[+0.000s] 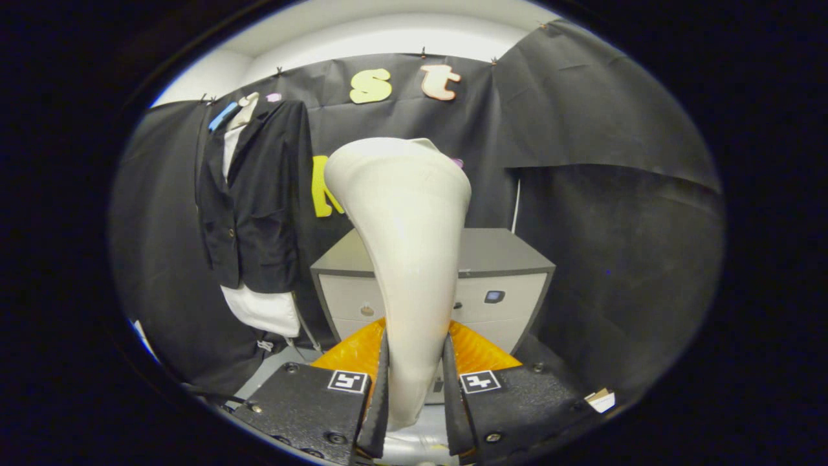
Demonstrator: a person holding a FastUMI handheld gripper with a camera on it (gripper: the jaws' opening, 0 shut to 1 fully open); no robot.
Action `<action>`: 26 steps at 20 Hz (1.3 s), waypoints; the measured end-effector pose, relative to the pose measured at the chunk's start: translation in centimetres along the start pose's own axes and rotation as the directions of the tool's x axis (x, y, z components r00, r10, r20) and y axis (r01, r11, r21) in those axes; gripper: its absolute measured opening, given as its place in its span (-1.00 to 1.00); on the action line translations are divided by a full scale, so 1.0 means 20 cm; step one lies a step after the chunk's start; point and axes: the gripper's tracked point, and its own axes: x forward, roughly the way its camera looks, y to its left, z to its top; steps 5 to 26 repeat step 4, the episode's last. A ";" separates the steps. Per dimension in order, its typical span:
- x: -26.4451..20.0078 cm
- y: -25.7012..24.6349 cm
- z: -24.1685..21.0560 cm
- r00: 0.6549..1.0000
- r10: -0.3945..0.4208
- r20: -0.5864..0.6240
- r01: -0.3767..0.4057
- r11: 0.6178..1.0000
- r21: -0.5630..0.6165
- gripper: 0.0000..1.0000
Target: Iron the clothes twice with a garment steamer, once on the left side and once on the right side.
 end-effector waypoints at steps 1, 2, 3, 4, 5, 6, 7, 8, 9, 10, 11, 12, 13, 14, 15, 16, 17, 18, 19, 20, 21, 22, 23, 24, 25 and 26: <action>-0.02 -0.03 0.00 1.000 -0.003 0.003 0.003 1.000 0.009 -0.23; -0.04 -0.08 0.00 1.000 -0.008 0.008 0.008 1.000 0.015 -0.23; -0.06 -0.10 -0.01 1.000 -0.012 0.010 0.012 1.000 0.021 -0.23; -0.08 -0.13 -0.01 1.000 -0.017 0.008 0.017 1.000 0.027 -0.23; -0.08 -0.13 -0.01 1.000 -0.017 0.008 0.017 1.000 0.027 -0.23; -0.08 -0.13 -0.01 1.000 -0.017 0.008 0.017 1.000 0.027 -0.23; -0.08 -0.13 -0.01 1.000 -0.017 0.008 0.017 1.000 0.027 -0.23; -0.08 -0.13 -0.01 1.000 -0.017 0.008 0.017 1.000 0.027 -0.23; -0.08 -0.13 -0.01 1.000 -0.017 0.008 0.017 1.000 0.027 -0.23; -0.08 -0.13 -0.01 1.000 -0.017 0.008 0.017 1.000 0.027 -0.23; -0.08 -0.13 -0.01 1.000 -0.017 0.008 0.017 1.000 0.027 -0.23; -0.08 -0.13 -0.01 1.000 -0.017 0.008 0.017 1.000 0.027 -0.23; -0.08 -0.13 -0.01 1.000 -0.017 0.008 0.017 1.000 0.027 -0.23; -0.08 -0.13 -0.01 1.000 -0.017 0.008 0.017 1.000 0.027 -0.23; -0.08 -0.13 -0.01 1.000 -0.017 0.008 0.017 1.000 0.027 -0.23; -0.08 -0.13 -0.01 1.000 -0.017 0.008 0.017 1.000 0.027 -0.23; -0.08 -0.13 -0.01 1.000 -0.017 0.008 0.017 1.000 0.027 -0.23; -0.08 -0.13 -0.01 1.000 -0.017 0.008 0.017 1.000 0.027 -0.23; -0.08 -0.13 -0.01 1.000 -0.017 0.008 0.017 1.000 0.027 -0.23; -0.08 -0.13 -0.01 1.000 -0.017 0.008 0.017 1.000 0.027 -0.23; -0.08 -0.13 -0.01 1.000 -0.017 0.008 0.017 1.000 0.027 -0.23; -0.08 -0.13 -0.01 1.000 -0.017 0.008 0.017 1.000 0.027 -0.23; -0.08 -0.13 -0.01 1.000 -0.017 0.008 0.017 1.000 0.027 -0.23; -0.08 -0.13 -0.01 1.000 -0.017 0.008 0.017 1.000 0.027 -0.23; -0.08 -0.13 -0.01 1.000 -0.017 0.008 0.017 1.000 0.027 -0.23; -0.08 -0.13 -0.01 1.000 -0.017 0.008 0.017 1.000 0.027 -0.23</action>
